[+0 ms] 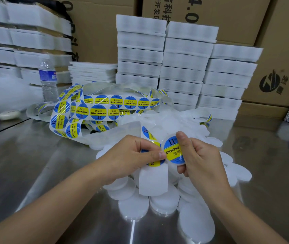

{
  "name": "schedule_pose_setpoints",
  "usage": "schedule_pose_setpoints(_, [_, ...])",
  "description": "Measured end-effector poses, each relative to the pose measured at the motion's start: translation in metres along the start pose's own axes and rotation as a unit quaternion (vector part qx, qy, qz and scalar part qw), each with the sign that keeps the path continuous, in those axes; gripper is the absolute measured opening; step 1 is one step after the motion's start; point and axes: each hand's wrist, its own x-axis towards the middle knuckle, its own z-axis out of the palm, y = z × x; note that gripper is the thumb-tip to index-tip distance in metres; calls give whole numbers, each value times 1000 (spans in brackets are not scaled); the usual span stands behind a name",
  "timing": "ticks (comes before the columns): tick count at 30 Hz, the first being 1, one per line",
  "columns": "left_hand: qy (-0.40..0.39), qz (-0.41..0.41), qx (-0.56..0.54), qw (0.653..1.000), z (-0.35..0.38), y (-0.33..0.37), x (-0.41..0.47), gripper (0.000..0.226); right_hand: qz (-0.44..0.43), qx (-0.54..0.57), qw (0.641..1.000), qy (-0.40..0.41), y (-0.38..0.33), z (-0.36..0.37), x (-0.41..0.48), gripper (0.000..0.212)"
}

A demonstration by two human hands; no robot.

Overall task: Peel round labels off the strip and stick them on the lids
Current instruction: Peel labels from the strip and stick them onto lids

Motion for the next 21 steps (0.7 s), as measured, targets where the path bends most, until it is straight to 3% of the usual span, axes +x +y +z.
schedule_pose_setpoints(6, [23,-22,-2,999,-1,0,0,10,9,17,1000,-15,-5,-2,1,52])
schedule_pose_setpoints(9, [45,-18,-13,999,0,-1,2,13,-1,1,1000,-17,-5,-7,6,53])
schedule_pose_setpoints(14, [84,11,-27,996,-2,-1,0,31,12,-35,992,124,9,-52,43,40])
schedule_pose_setpoints(17, [93,15,-44,995,-3,1,0,32,59,-98,974,197,33,-93,62,21])
schedule_pose_setpoints(21, [103,15,-24,994,-1,1,1,40,144,-202,935,253,68,-134,68,15])
